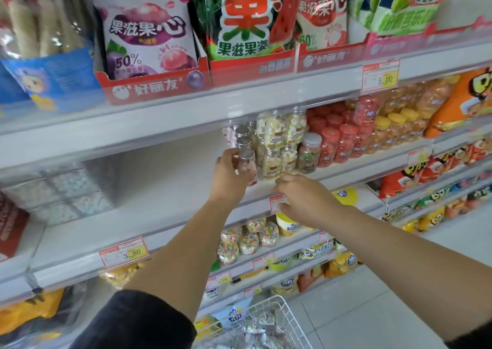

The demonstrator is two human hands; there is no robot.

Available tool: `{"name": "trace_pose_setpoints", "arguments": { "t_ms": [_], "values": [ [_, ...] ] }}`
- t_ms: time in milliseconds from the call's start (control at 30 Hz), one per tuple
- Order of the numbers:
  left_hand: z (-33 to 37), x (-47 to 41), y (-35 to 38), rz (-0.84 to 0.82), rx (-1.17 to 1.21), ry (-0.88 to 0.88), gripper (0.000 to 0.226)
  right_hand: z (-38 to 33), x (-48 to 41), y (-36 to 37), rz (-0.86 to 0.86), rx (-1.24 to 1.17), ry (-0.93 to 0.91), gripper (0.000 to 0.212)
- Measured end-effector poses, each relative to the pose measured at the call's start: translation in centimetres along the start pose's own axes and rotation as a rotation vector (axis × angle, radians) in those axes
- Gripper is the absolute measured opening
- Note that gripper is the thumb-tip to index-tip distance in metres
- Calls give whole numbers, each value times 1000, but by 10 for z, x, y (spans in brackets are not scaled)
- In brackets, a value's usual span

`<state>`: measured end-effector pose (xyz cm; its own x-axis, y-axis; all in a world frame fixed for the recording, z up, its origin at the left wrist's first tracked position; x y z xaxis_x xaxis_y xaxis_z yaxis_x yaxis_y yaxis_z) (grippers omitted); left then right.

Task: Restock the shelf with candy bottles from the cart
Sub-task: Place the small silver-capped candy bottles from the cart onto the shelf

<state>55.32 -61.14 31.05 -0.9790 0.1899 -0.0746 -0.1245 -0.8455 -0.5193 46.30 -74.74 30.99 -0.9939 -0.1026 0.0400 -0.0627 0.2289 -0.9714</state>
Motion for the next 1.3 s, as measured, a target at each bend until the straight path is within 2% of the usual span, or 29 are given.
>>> {"name": "trace_pose_setpoints", "arguments": {
  "t_ms": [100,200,333,567,867,933,1033,1100,1167,1300],
  "values": [
    [-4,0,-1,16,-81,-42,70,0,0,0,20,-5,-17,36],
    [-14,-5,6,-68,-165,-105,91,-1,0,0,28,-16,-19,36],
    [-9,-11,13,-94,-191,-82,71,-3,0,-3,45,-17,-22,36],
    [-5,-11,19,-68,-173,-70,59,-5,1,-5,63,-13,-32,36],
    [-3,-9,17,-77,-218,-51,79,-4,6,-5,85,-60,-31,34],
    [7,3,7,-48,-254,0,74,-3,14,-5,147,-129,-57,30],
    [24,46,-15,47,-213,184,60,-2,38,5,253,-220,-118,23],
    [22,83,-23,68,-208,305,47,5,53,34,225,-280,-93,20],
    [2,117,-18,18,-212,350,37,15,66,79,128,-343,-19,19],
    [-84,167,12,-134,-239,217,29,18,92,173,-84,-408,77,18]
  ]
}}
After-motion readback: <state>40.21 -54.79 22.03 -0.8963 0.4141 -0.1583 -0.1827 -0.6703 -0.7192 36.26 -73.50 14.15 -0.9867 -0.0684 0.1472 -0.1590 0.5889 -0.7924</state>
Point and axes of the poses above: each hand's wrist, its own x-axis away from the middle knuckle, its own y-axis out of the palm, z = x × y, the point moved 10 cm from there along -x, towards the middle knuckle, and after that the axes turned 7 degrees about -x, right-handed, at the moved point
